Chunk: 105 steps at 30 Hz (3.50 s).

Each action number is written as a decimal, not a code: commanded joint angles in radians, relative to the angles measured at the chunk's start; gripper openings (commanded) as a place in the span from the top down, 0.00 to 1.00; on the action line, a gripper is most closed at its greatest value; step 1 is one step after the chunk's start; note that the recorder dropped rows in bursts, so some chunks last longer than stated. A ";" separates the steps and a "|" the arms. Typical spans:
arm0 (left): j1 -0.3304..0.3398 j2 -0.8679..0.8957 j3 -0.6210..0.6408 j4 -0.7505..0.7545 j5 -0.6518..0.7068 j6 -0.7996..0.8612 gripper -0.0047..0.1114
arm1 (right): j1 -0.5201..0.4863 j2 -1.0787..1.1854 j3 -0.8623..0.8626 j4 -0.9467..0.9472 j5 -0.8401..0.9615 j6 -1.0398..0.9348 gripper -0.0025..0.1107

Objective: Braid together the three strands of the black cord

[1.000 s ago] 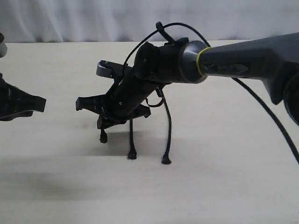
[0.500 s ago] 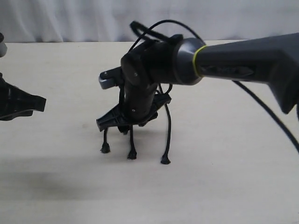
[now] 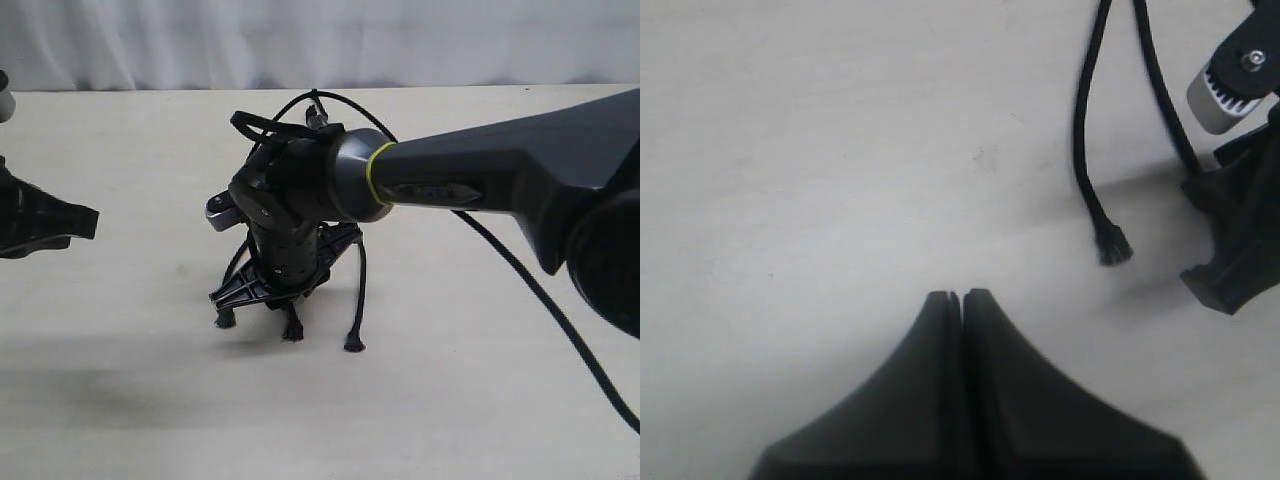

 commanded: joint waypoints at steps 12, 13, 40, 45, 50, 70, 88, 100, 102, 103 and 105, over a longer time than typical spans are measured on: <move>-0.008 0.001 0.001 -0.012 -0.014 -0.008 0.96 | 0.001 0.003 0.001 -0.001 0.002 0.005 0.76; -0.008 0.001 0.001 -0.012 -0.014 -0.008 0.96 | 0.001 0.003 0.001 -0.001 0.005 -0.002 0.81; -0.008 0.001 0.001 -0.057 0.061 -0.008 0.96 | -0.426 -0.159 -0.004 0.222 0.229 -0.377 0.94; -0.008 0.001 0.001 -0.102 0.057 0.000 0.96 | -0.494 -0.159 -0.002 0.222 0.293 -0.399 0.94; -0.010 0.001 0.001 -0.172 0.040 0.023 0.96 | -0.506 -0.159 0.073 0.229 0.218 -0.416 0.93; -0.441 0.473 -0.393 0.024 0.064 -0.262 0.96 | -0.771 -0.352 0.234 0.403 0.153 -0.453 0.52; -0.607 1.104 -0.978 0.167 0.195 -0.309 0.60 | -0.799 -0.405 0.379 0.415 0.021 -0.471 0.52; -0.607 0.992 -0.978 0.288 0.263 -0.309 0.96 | -0.799 -0.405 0.379 0.418 -0.006 -0.482 0.52; -0.607 0.949 -0.978 0.359 0.298 -0.315 0.96 | -0.799 -0.405 0.379 0.418 -0.006 -0.482 0.52; -0.603 0.930 -0.978 0.396 0.327 -0.319 0.96 | -0.799 -0.405 0.379 0.420 -0.006 -0.488 0.52; -0.587 0.911 -0.978 0.448 0.383 -0.319 0.96 | -0.799 -0.405 0.379 0.439 -0.006 -0.500 0.52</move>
